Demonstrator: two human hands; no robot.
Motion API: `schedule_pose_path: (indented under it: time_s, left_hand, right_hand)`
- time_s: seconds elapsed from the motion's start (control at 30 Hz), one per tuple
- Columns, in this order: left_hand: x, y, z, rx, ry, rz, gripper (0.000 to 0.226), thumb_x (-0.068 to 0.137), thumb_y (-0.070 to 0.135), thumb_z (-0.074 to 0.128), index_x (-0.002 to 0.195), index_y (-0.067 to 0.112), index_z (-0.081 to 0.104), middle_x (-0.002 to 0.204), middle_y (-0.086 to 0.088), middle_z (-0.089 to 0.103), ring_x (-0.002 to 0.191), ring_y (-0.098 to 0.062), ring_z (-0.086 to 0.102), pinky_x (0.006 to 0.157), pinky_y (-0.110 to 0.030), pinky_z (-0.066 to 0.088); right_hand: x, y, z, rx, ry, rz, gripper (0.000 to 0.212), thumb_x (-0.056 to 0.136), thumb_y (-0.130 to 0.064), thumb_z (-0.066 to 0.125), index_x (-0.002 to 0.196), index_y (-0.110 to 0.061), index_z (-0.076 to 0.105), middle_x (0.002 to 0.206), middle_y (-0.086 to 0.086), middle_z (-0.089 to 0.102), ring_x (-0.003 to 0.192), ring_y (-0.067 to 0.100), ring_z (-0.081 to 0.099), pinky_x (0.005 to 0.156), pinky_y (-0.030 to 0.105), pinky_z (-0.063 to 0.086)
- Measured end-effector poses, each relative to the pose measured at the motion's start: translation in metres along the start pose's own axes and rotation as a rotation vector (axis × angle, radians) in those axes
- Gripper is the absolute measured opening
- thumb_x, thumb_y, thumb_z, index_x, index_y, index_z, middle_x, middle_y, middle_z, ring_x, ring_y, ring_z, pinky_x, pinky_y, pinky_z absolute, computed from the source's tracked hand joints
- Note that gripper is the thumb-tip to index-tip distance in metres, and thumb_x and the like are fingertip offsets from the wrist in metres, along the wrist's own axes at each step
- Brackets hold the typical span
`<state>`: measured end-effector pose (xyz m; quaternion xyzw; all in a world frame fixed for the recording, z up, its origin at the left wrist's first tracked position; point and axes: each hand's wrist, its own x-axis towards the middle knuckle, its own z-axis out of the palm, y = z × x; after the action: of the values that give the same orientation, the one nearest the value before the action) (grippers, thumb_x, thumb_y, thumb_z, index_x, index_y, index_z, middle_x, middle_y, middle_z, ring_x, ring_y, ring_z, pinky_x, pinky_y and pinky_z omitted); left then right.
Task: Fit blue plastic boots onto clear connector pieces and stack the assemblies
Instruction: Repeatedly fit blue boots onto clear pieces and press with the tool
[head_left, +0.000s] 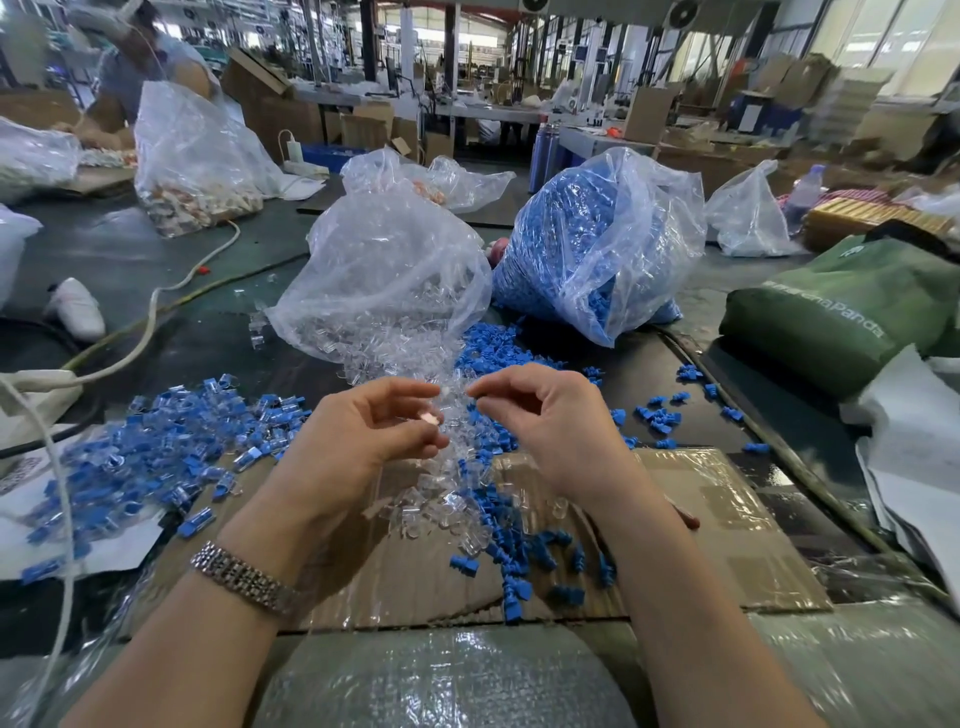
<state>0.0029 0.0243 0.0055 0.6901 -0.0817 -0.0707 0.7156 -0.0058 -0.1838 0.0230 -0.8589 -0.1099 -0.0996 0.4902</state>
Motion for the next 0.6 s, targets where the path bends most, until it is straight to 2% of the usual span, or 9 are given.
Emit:
schedule_pose_path:
  time_s: [0.1, 0.2, 0.3, 0.5, 0.6]
  left_hand:
    - [0.0016, -0.0022, -0.0009, -0.103, -0.034, 0.006, 0.031, 0.075, 0.01, 0.075, 0.104, 0.002, 0.069, 0.101, -0.018, 0.076, 0.092, -0.03, 0.075, 0.075, -0.025, 0.06]
    - [0.0037, -0.0044, -0.0037, -0.177, -0.078, -0.022, 0.02, 0.079, 0.009, 0.075, 0.098, 0.009, 0.078, 0.105, -0.019, 0.075, 0.094, -0.028, 0.074, 0.075, -0.024, 0.058]
    - [0.0042, -0.0046, -0.0051, -0.209, -0.114, -0.056, 0.023, 0.081, 0.012, 0.075, 0.103, 0.011, 0.079, 0.109, -0.021, 0.074, 0.093, -0.027, 0.071, 0.075, -0.027, 0.06]
    - [0.0027, -0.0023, -0.0025, -0.235, -0.091, -0.077, 0.027, 0.075, 0.011, 0.079, 0.102, 0.007, 0.078, 0.101, -0.024, 0.075, 0.094, -0.033, 0.07, 0.079, -0.032, 0.06]
    - [0.0004, -0.0006, 0.0011, -0.223, -0.08, -0.068, 0.024, 0.075, 0.007, 0.078, 0.098, 0.006, 0.078, 0.1, -0.024, 0.075, 0.095, -0.033, 0.073, 0.08, -0.036, 0.06]
  right_hand:
    - [-0.0024, -0.0042, -0.0004, 0.035, -0.013, -0.049, 0.013, 0.093, -0.014, 0.073, 0.101, -0.022, 0.079, 0.097, -0.008, 0.075, 0.094, 0.005, 0.069, 0.09, 0.022, 0.056]
    - [-0.0039, -0.0078, -0.0012, 0.058, -0.005, -0.084, 0.006, 0.092, -0.014, 0.075, 0.097, -0.018, 0.077, 0.088, -0.005, 0.075, 0.084, 0.008, 0.069, 0.083, 0.024, 0.057]
    - [-0.0048, -0.0087, 0.0, 0.043, 0.002, -0.132, 0.003, 0.093, -0.016, 0.074, 0.095, -0.018, 0.074, 0.086, -0.004, 0.073, 0.082, 0.014, 0.066, 0.081, 0.03, 0.055]
    - [-0.0041, -0.0057, 0.0031, -0.055, -0.014, -0.219, 0.006, 0.093, -0.014, 0.073, 0.097, -0.018, 0.073, 0.087, -0.009, 0.071, 0.086, 0.01, 0.064, 0.079, 0.019, 0.049]
    - [-0.0033, -0.0042, 0.0031, -0.091, -0.02, -0.265, 0.006, 0.094, -0.013, 0.073, 0.098, -0.018, 0.072, 0.089, -0.01, 0.069, 0.087, 0.01, 0.064, 0.079, 0.021, 0.05]
